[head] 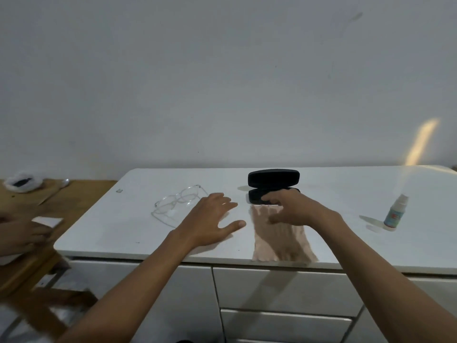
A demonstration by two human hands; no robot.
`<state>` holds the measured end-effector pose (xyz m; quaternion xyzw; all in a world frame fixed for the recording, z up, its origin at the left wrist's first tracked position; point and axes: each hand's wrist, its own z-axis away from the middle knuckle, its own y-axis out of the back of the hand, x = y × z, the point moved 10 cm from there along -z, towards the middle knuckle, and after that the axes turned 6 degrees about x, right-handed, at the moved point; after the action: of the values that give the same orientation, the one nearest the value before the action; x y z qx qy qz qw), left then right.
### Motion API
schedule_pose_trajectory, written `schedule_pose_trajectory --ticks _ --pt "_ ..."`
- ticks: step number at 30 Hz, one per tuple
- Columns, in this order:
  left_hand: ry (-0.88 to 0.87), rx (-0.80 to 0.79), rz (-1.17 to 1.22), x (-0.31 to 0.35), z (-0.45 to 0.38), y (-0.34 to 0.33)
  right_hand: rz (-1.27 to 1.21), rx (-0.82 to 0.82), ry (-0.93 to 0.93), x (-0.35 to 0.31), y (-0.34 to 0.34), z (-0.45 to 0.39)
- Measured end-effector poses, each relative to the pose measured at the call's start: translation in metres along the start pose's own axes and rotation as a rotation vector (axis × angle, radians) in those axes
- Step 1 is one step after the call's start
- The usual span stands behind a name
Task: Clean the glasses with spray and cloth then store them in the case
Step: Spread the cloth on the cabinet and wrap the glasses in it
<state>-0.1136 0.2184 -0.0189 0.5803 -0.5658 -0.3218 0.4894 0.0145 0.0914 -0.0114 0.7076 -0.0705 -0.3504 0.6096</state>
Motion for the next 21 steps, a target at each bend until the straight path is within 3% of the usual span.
schedule_pose_trajectory --ticks 7,13,21 --pt "0.085 0.364 0.036 -0.076 0.047 0.062 -0.122 0.163 0.179 -0.078 -0.03 -0.056" --pt "0.126 0.402 -0.173 -0.122 0.069 0.067 -0.057 0.202 0.238 -0.091 -0.053 -0.081" --pt "0.155 0.547 -0.161 -0.141 0.069 0.07 -0.003 0.322 0.296 -0.1 -0.061 -0.097"
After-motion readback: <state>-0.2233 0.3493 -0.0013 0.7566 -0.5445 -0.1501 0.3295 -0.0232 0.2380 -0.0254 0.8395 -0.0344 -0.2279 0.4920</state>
